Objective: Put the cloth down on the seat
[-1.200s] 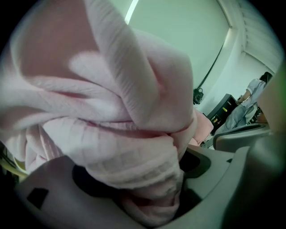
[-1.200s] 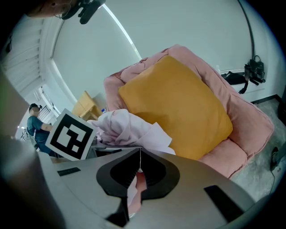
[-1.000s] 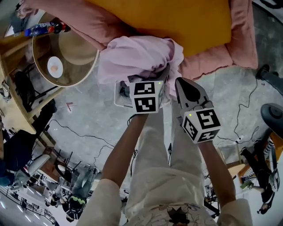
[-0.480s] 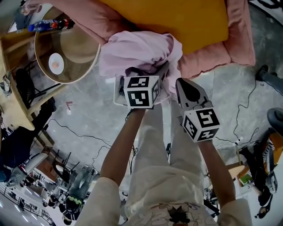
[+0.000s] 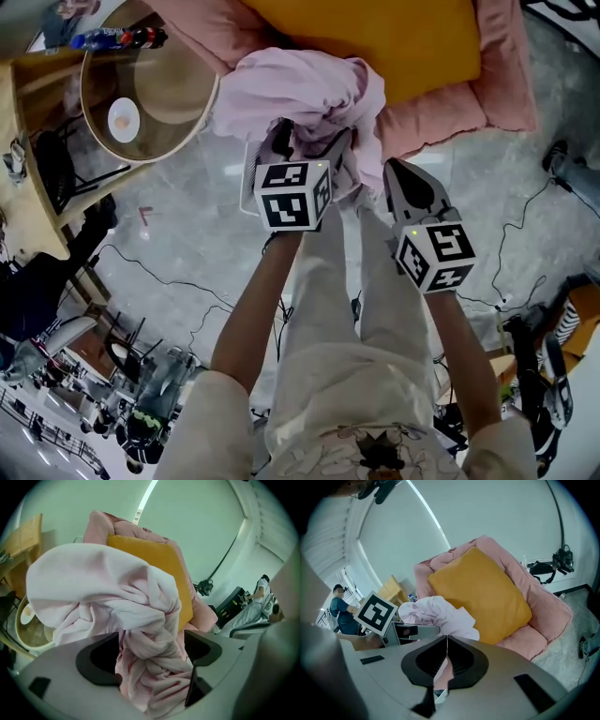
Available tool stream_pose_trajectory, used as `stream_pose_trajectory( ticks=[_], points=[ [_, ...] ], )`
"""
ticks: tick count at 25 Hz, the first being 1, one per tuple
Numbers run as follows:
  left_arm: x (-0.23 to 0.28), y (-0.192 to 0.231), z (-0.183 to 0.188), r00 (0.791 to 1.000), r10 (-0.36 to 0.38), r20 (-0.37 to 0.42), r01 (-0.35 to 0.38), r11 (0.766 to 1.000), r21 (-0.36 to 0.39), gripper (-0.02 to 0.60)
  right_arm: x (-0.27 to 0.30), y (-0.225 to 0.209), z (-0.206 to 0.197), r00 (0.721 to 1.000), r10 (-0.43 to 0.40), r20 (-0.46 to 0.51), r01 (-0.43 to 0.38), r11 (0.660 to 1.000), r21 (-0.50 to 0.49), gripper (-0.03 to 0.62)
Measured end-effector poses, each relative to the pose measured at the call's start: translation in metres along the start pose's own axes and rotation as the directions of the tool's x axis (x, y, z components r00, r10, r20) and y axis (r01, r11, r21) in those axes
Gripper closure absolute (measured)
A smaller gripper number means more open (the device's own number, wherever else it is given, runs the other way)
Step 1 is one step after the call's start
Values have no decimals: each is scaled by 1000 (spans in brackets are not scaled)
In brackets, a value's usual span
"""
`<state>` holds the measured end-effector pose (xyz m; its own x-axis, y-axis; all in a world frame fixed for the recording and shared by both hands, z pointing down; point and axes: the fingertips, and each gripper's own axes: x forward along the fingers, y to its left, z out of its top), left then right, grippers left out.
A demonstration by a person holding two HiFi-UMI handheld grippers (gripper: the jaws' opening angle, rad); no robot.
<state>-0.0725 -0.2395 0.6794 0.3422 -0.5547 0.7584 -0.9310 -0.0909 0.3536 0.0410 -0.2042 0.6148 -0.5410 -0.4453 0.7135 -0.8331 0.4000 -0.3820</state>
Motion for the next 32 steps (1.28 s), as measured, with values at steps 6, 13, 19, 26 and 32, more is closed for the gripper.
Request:
stream_pose_trajectory(
  ticks=[6, 13, 19, 26, 32],
  points=[
    [-21, -10, 6, 1000, 19, 21, -19, 1000, 11, 140, -18, 5, 7, 1000, 10, 19, -10, 1000, -19, 574],
    [-48, -33, 16, 998, 20, 60, -22, 999, 34, 149, -39, 15, 8, 999, 32, 40, -31, 999, -26, 574],
    [-66, -52, 22, 996, 25, 90, -31, 997, 69, 231, -55, 14, 12, 997, 37, 63, -36, 999, -23, 574],
    [-95, -79, 34, 993, 19, 117, -29, 996, 84, 325, -80, 14, 15, 996, 36, 80, -36, 999, -2, 574],
    [-120, -102, 46, 993, 10, 119, -25, 992, 124, 409, -108, 18, 26, 994, 38, 102, -38, 999, -1, 574]
  ],
)
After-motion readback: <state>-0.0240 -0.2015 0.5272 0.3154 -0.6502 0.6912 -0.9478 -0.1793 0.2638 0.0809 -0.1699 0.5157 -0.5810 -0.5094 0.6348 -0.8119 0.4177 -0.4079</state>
